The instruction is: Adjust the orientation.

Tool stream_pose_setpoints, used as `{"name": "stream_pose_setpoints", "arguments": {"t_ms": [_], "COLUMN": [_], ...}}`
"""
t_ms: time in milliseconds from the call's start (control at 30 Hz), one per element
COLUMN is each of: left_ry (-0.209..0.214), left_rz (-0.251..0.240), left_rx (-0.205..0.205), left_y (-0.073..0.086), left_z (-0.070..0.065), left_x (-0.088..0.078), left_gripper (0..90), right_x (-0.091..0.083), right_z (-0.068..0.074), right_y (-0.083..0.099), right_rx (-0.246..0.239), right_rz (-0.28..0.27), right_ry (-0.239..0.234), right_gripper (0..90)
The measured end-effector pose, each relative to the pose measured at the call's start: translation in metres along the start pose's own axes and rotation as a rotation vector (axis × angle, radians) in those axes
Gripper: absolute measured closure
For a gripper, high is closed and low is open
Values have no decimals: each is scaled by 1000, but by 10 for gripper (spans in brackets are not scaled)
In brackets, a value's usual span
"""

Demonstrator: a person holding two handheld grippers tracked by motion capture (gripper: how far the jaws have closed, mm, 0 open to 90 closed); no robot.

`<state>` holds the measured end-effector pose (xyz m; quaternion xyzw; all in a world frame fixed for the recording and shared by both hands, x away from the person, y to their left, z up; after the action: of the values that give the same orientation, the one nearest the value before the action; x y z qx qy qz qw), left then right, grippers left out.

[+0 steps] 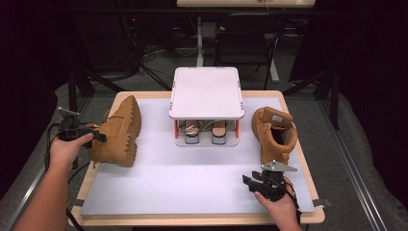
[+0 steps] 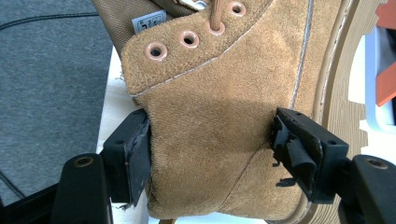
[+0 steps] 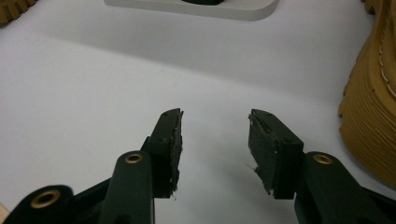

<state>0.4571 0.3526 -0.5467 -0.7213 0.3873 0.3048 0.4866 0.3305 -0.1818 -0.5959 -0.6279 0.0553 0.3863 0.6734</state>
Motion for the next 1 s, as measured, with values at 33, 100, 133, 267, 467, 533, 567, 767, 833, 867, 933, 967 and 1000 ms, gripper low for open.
{"name": "stream_pose_setpoints", "arguments": {"t_ms": [33, 100, 133, 267, 467, 533, 567, 767, 833, 867, 933, 967, 1000], "left_ry": [-7, -12, -14, -18, -2, -4, -6, -8, 2, 6, 21, 29, 39], "left_rz": [-9, -1, 0, 9, 3, 3, 6, 5, 6, 3, 2, 1, 2], "left_rx": [-5, 3, 5, 19, 44, 55, 62, 80, 82, 83, 88, 91, 94], "left_y": [-1, -1, -2, -4, -8, -9, -10, -12, -13, -13, -14, -15, -15], "left_z": [-1, -2, -3, -8, -19, -22, -24, -33, -38, -39, -44, -47, -50], "left_x": [0, -1, -2, -8, -19, -21, -22, -27, -29, -30, -32, -33, -33], "left_gripper": [315, 323, 329, 377, 473, 492, 519, 560, 570, 580, 598, 605, 616], "right_x": [0, 0, 0, 1, 1, 1, 1, 1, 1, 1, 1, 1, 1], "right_z": [0, 0, -1, -1, 0, 0, 0, 0, 0, 0, 0, 1, 1], "right_y": [0, 0, 0, 0, 0, 1, 1, 0, 1, 1, 1, 1, 1], "right_rx": [-3, 0, 2, 2, 1, 0, 0, 2, 3, 2, -3, -3, -4], "right_rz": [1, 0, -1, 0, 1, 3, 1, -2, 0, 2, 8, 8, 7], "right_ry": [0, -3, -1, -2, -2, -2, -3, -2, -3, -3, -2, -3, -7], "right_gripper": [546, 546, 546, 546, 546, 546, 546, 546, 546, 546, 546, 546, 546]}}
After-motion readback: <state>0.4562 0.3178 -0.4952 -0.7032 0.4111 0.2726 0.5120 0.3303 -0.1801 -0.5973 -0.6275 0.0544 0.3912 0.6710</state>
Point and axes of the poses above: each handheld gripper's, and its own axes: x roughly forward along the jaws, y roughly out of its underside, z roughly to its left, the point moved 9 cm from there along x, roughly forward along the jaws, and after that the axes turned 6 degrees about -z, right-handed, at the moved point
